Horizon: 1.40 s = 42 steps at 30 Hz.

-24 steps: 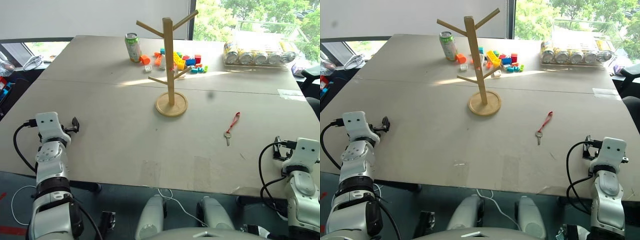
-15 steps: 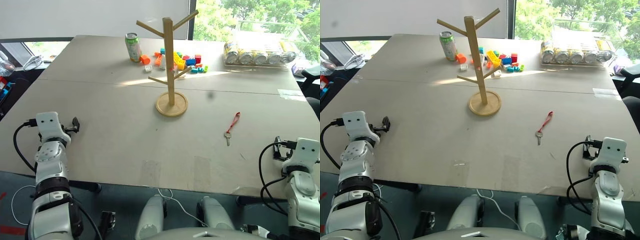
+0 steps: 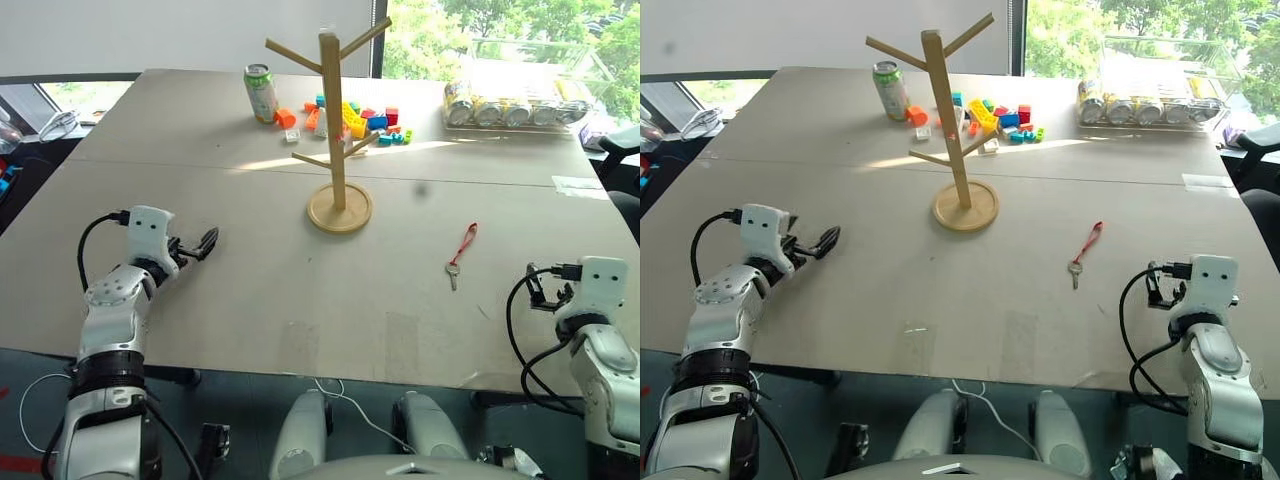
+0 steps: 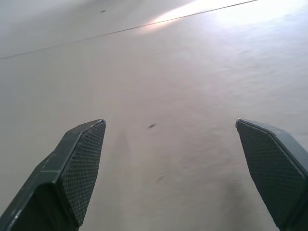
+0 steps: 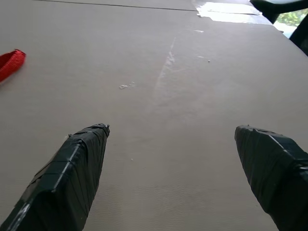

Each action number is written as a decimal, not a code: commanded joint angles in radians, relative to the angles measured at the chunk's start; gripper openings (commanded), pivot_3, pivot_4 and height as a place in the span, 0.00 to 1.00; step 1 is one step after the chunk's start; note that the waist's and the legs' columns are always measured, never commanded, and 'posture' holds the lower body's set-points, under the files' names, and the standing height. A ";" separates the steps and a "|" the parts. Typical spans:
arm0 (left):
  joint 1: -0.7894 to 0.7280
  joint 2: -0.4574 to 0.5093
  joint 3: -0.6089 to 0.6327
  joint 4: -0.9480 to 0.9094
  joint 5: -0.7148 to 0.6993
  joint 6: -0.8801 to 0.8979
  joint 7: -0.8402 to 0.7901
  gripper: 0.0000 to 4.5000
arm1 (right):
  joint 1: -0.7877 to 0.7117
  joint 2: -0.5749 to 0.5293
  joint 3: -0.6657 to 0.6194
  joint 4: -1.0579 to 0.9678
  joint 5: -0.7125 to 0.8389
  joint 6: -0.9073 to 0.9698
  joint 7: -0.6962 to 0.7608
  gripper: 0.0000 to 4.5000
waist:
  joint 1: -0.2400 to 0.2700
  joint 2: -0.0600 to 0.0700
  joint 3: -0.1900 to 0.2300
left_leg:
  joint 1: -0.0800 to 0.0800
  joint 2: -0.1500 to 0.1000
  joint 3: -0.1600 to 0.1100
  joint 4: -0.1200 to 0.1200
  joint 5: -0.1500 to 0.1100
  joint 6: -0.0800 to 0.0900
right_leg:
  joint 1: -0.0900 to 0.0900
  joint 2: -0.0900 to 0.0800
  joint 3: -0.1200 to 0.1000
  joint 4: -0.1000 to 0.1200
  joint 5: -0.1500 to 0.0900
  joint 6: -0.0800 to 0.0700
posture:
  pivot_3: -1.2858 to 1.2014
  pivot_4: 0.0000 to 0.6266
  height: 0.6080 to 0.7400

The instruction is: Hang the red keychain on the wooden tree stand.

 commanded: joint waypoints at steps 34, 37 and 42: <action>-0.110 0.064 -0.196 -0.758 -0.413 0.537 -0.339 0.99 | -0.515 0.394 0.047 -0.086 -0.030 0.705 -0.238 1.00 | -0.022 -0.002 0.003 | -0.009 0.000 -0.001 -0.002 0.000 0.000 | -0.010 0.001 0.000 0.000 0.000 0.000 | 0.52 0.24 1.00; -0.112 0.059 -0.196 -0.768 -0.422 0.550 -0.324 0.99 | -0.513 0.390 0.056 -0.054 -0.044 0.673 -0.239 1.00 | -0.022 -0.002 0.003 | -0.009 0.000 -0.001 -0.002 0.000 0.000 | -0.010 0.001 0.000 -0.001 0.000 0.000 | 0.52 0.24 1.00; -0.123 0.055 -0.193 -0.774 -0.439 0.566 -0.300 1.00 | -0.496 0.370 0.083 -0.009 -0.062 0.615 -0.226 0.94 | -0.022 -0.002 0.003 | -0.009 0.000 -0.001 -0.002 0.000 0.000 | -0.010 0.001 0.000 -0.001 0.000 0.000 | 0.52 0.24 1.00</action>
